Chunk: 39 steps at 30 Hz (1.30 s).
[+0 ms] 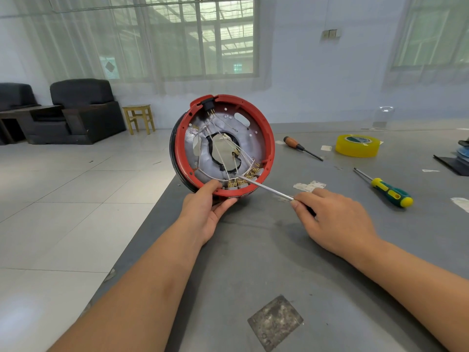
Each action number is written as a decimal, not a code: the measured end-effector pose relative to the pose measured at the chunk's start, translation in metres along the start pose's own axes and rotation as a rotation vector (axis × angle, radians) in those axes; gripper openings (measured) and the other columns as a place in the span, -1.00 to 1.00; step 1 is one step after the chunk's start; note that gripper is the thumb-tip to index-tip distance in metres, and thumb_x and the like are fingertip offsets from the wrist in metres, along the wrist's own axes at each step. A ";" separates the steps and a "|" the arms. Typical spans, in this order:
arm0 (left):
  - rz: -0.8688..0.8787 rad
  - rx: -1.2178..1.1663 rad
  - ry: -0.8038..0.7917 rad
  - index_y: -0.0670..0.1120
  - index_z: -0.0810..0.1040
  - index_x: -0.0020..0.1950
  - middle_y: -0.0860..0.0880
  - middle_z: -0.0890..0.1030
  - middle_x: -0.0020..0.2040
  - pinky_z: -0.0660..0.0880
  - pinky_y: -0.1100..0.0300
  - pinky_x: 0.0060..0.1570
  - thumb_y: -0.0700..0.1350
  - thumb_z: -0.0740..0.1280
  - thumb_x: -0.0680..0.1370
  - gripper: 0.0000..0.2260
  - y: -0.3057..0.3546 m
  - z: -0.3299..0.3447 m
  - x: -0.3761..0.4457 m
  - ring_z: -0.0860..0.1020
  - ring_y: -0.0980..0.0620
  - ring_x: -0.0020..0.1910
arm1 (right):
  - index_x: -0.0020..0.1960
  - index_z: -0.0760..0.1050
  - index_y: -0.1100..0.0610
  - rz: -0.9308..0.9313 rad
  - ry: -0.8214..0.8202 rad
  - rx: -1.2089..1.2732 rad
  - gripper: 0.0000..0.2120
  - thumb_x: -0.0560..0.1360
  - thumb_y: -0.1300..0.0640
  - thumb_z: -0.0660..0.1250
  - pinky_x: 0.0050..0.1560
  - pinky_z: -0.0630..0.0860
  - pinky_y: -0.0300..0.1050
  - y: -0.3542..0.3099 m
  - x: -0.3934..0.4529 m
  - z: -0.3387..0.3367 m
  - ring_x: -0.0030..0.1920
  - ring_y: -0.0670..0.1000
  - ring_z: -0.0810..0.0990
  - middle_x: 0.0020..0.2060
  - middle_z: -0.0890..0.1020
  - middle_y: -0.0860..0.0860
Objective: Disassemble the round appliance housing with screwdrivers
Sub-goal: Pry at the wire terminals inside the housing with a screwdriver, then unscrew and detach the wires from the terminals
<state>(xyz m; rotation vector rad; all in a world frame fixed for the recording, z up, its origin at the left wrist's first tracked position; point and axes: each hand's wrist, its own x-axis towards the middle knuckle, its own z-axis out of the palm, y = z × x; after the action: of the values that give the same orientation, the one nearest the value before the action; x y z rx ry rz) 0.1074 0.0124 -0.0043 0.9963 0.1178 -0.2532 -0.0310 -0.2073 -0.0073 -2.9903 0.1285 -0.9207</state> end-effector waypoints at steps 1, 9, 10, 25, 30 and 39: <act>0.003 -0.001 -0.003 -0.27 0.63 -0.02 -0.22 0.75 -0.18 0.73 0.03 -0.19 -0.31 0.43 0.58 -0.97 0.000 0.000 0.001 0.77 -0.11 -0.20 | 0.11 0.58 -0.13 0.012 0.030 0.004 -0.63 0.65 -0.21 0.04 -0.36 0.45 -0.09 0.001 0.000 0.000 -0.17 0.10 0.61 -0.12 0.58 -0.10; 0.072 0.030 0.005 -0.14 0.38 0.36 -0.28 0.64 0.23 0.73 -0.14 -0.06 -0.21 0.51 0.56 -0.55 0.000 -0.002 0.004 0.77 -0.19 -0.08 | 0.08 0.50 -0.01 0.333 0.084 -0.131 -0.72 0.70 -0.10 0.06 -0.25 0.56 0.04 0.032 0.006 -0.001 -0.19 0.23 0.57 -0.04 0.47 0.05; 0.085 0.034 0.002 -0.08 0.36 0.30 -0.27 0.63 0.24 0.72 -0.16 -0.07 -0.20 0.51 0.56 -0.57 0.001 -0.003 0.003 0.77 -0.20 -0.09 | 0.07 0.50 0.00 0.357 0.068 -0.172 -0.71 0.70 -0.08 0.05 -0.25 0.56 0.04 0.038 0.008 0.000 -0.19 0.23 0.58 -0.05 0.49 0.07; 0.085 0.120 -0.057 0.01 0.29 0.35 -0.23 0.60 0.23 0.71 -0.07 -0.22 -0.07 0.53 0.57 -0.49 0.004 -0.005 -0.004 0.76 -0.27 -0.10 | 0.13 0.61 -0.05 0.304 -0.150 -0.552 -0.64 0.63 -0.26 0.17 -0.10 0.41 -0.07 0.064 0.019 0.015 0.09 0.12 0.61 0.04 0.63 0.01; 0.081 0.277 -0.045 -0.02 0.33 0.32 -0.21 0.62 0.23 0.70 -0.03 -0.28 0.15 0.54 0.53 -0.45 0.008 -0.008 -0.006 0.75 -0.33 -0.15 | 0.56 0.29 0.03 -0.032 0.104 -0.186 -0.32 0.54 -0.17 0.38 0.15 0.56 0.15 0.037 0.016 0.006 0.23 0.22 0.56 0.48 0.37 0.12; 0.209 0.867 -0.012 -0.06 0.51 0.28 -0.12 0.74 -0.04 0.61 0.09 -0.36 0.70 0.12 0.27 -0.04 0.020 -0.013 -0.010 0.76 -0.12 -0.29 | 0.31 0.52 0.09 -0.317 0.157 -0.066 -0.59 0.58 -0.13 0.37 -0.02 0.61 0.10 0.006 0.016 0.004 0.03 0.16 0.61 0.35 0.50 0.07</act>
<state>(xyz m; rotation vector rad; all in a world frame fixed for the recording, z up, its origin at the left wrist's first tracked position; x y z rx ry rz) 0.1035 0.0357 0.0070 1.8547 -0.1230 -0.1106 -0.0162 -0.2150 -0.0016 -3.0492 -0.3312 -1.2002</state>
